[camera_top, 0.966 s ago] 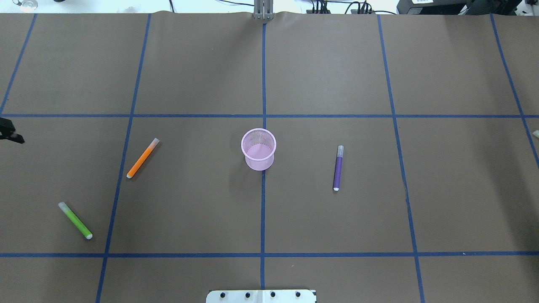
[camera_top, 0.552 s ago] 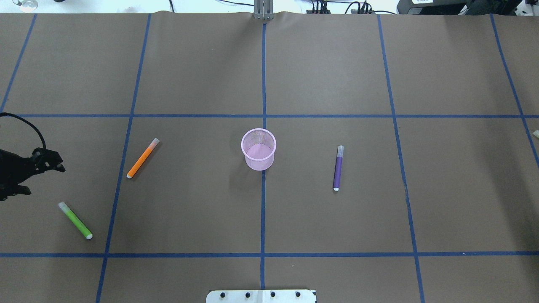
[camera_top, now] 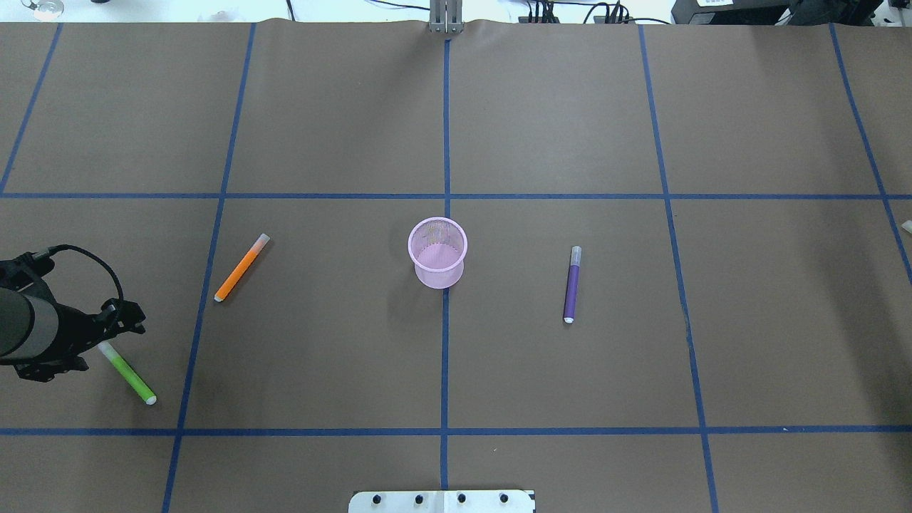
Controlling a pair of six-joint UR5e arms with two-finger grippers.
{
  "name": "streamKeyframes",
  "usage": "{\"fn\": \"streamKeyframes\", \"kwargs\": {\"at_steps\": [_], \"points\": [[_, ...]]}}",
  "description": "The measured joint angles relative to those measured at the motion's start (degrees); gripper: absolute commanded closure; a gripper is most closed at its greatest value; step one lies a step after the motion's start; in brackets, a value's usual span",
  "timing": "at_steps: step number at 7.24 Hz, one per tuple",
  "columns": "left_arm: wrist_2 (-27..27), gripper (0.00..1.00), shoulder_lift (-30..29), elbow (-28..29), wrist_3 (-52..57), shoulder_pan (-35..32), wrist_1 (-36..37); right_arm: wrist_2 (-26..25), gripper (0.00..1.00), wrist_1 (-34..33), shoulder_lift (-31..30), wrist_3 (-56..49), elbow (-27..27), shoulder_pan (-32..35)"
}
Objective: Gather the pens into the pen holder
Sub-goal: 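Lower the left gripper onto the green marker and grasp it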
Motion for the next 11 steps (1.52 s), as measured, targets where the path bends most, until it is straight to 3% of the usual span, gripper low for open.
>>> {"fn": "streamKeyframes", "kwargs": {"at_steps": [3,4,6,10,11], "points": [[-0.2,0.01,-0.4,2.2,0.3,0.5,-0.3,1.4,0.00,0.0,0.0,0.1,0.0,0.0],[-0.2,0.10,-0.4,2.4,0.4,0.6,-0.3,1.4,0.00,0.0,0.1,0.1,0.0,0.0],[-0.2,0.18,-0.4,2.9,0.5,0.6,-0.4,1.4,0.00,0.0,0.1,0.1,0.0,0.0],[-0.1,0.51,-0.3,4.4,0.4,0.6,-2.0,1.5,0.00,0.0,0.1,0.1,-0.1,0.0],[-0.1,0.55,-0.2,4.4,0.4,0.6,-2.0,1.4,0.00,0.0,0.1,0.1,-0.1,0.0]]}}
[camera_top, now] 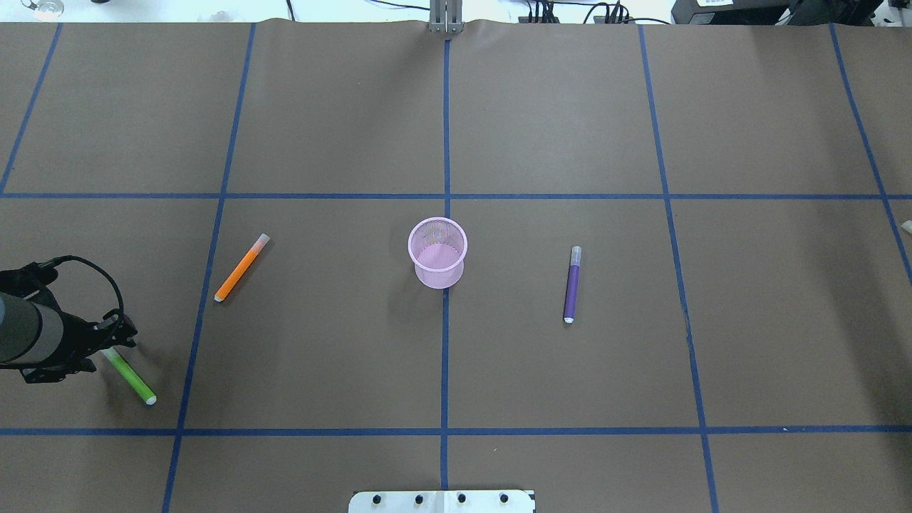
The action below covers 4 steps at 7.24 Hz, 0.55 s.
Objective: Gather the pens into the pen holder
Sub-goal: 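Lower the left gripper onto the green marker and grasp it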
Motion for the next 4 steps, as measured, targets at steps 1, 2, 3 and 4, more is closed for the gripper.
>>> {"fn": "streamKeyframes", "kwargs": {"at_steps": [1,2,3,4], "points": [[0.0,0.62,0.0,0.0,0.0,0.0,0.0,0.0,0.00,0.0,0.0,0.0,0.0,0.0],[-0.1,0.69,0.0,0.0,0.0,0.0,-0.1,0.0,0.00,0.0,0.0,0.0,-0.1,0.0],[-0.1,0.73,0.1,0.0,-0.1,0.0,-0.1,0.0,0.00,0.0,0.1,0.0,-0.1,0.0],[-0.1,0.73,0.1,0.0,-0.2,0.0,-0.1,0.1,0.00,0.0,0.1,0.0,-0.2,0.0]]}}
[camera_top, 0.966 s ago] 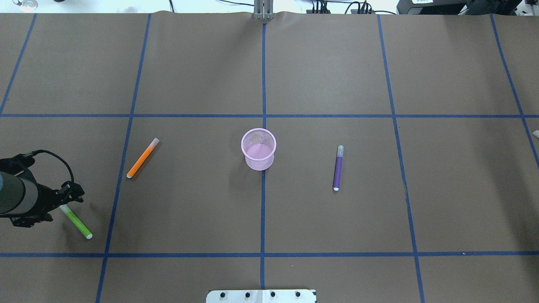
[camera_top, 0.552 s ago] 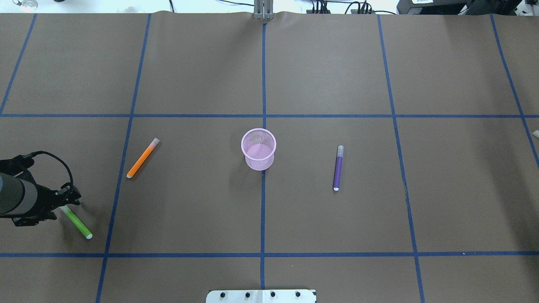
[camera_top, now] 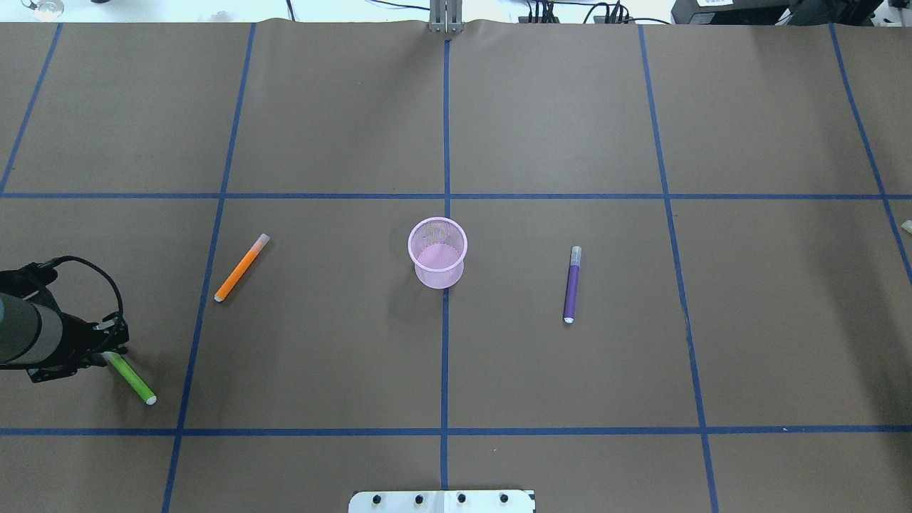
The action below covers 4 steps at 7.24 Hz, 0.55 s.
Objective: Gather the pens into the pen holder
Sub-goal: 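Lower the left gripper onto the green marker and grasp it, then lift the green marker upright with the left gripper toward the pink cup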
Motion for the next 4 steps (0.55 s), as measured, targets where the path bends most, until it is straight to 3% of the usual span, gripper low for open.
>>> {"fn": "streamKeyframes", "kwargs": {"at_steps": [1,2,4], "points": [[0.0,0.80,0.0,0.0,0.0,0.0,0.0,0.0,0.00,0.0,0.0,0.0,-0.1,0.0],[-0.1,1.00,0.0,-0.1,-0.1,0.0,0.0,0.0,0.00,-0.1,0.1,0.0,-0.2,0.0],[-0.2,1.00,0.0,-0.4,-0.1,0.0,0.1,0.0,0.00,-0.1,0.2,0.0,-0.3,0.0]]}}
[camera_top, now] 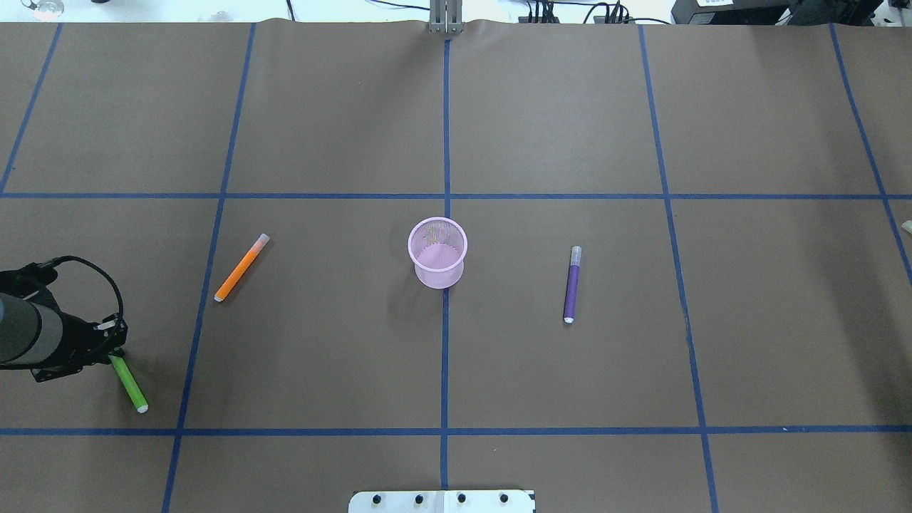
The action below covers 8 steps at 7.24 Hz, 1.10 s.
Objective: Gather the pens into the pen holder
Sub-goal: 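Lift the green marker upright with the left gripper toward the pink cup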
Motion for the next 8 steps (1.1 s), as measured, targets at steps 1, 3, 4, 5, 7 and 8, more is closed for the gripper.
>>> {"fn": "streamKeyframes", "kwargs": {"at_steps": [1,3,4,5,7,8], "points": [[-0.7,1.00,-0.2,-0.5,0.2,-0.1,0.1,0.0,0.00,0.0,0.1,0.0,-0.1,0.0],[-4.5,1.00,-0.5,-2.7,2.3,-2.6,0.6,-0.2,0.00,0.1,0.2,-0.2,-0.7,0.0],[-5.4,1.00,-1.0,-4.1,6.3,-5.8,0.6,-0.3,0.00,0.2,0.4,-0.4,-1.1,0.0],[-5.4,1.00,-2.5,-5.6,11.8,-9.5,0.7,-0.4,0.00,0.2,1.0,-0.7,-1.8,0.0],[-4.3,1.00,-11.1,-7.1,20.8,-15.8,0.7,-0.6,0.00,0.2,3.1,-1.8,-4.7,-0.3],[-4.1,1.00,-16.8,-7.0,22.9,-17.3,1.1,-0.8,0.00,0.1,4.5,-2.4,-6.5,-0.5]]}}
